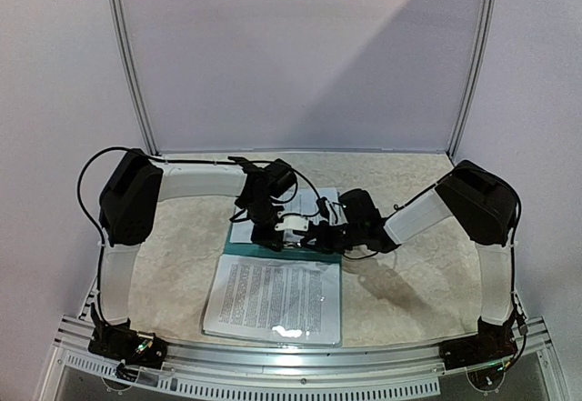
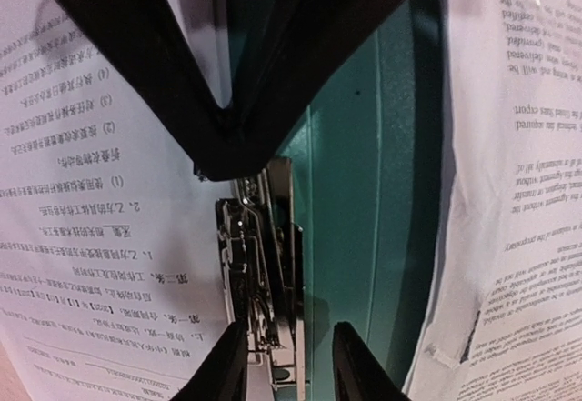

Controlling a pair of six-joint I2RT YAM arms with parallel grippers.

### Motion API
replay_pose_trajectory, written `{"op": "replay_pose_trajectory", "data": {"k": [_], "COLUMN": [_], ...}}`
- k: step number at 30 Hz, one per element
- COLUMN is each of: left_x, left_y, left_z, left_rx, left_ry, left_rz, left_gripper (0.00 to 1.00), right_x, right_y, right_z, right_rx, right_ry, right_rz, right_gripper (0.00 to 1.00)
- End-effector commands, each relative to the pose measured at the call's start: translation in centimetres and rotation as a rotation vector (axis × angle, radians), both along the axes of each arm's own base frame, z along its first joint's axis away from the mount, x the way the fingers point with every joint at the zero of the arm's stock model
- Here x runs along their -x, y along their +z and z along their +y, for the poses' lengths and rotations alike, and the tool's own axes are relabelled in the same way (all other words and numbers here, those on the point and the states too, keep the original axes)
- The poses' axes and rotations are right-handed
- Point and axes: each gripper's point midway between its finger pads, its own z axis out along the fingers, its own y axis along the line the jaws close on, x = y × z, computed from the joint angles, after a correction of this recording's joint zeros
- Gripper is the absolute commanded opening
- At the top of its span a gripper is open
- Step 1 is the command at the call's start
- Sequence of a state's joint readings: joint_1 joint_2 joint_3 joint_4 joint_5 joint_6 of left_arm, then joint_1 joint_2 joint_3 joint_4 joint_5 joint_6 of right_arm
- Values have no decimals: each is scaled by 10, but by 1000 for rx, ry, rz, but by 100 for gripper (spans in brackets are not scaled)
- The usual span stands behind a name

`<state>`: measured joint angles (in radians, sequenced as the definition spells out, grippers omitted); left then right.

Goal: Put the files into the folder
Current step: Clamp the file in the folder with some files.

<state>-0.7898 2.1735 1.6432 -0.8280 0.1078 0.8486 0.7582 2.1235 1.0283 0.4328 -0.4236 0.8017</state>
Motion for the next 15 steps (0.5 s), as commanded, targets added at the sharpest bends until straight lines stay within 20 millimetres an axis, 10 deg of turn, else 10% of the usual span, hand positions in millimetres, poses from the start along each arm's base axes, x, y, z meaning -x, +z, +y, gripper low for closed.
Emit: {"op": "replay_pose_trajectory", "data": {"k": [1,15], "left_x": [21,7], "left_y": [4,-10], "left_z": [-30,-51], "left_rx": [72,142], "left_ry": [-129,-91], "left_rz": [18,-8], "left_gripper": [33,33], "right_x": [83,76], "right_y": [-118,-114], "right_z": [-77,-70], "right_rx": [407,378], "right_ry": [-5,-20], "right_rz": [355,350], "right_gripper": [0,0]}}
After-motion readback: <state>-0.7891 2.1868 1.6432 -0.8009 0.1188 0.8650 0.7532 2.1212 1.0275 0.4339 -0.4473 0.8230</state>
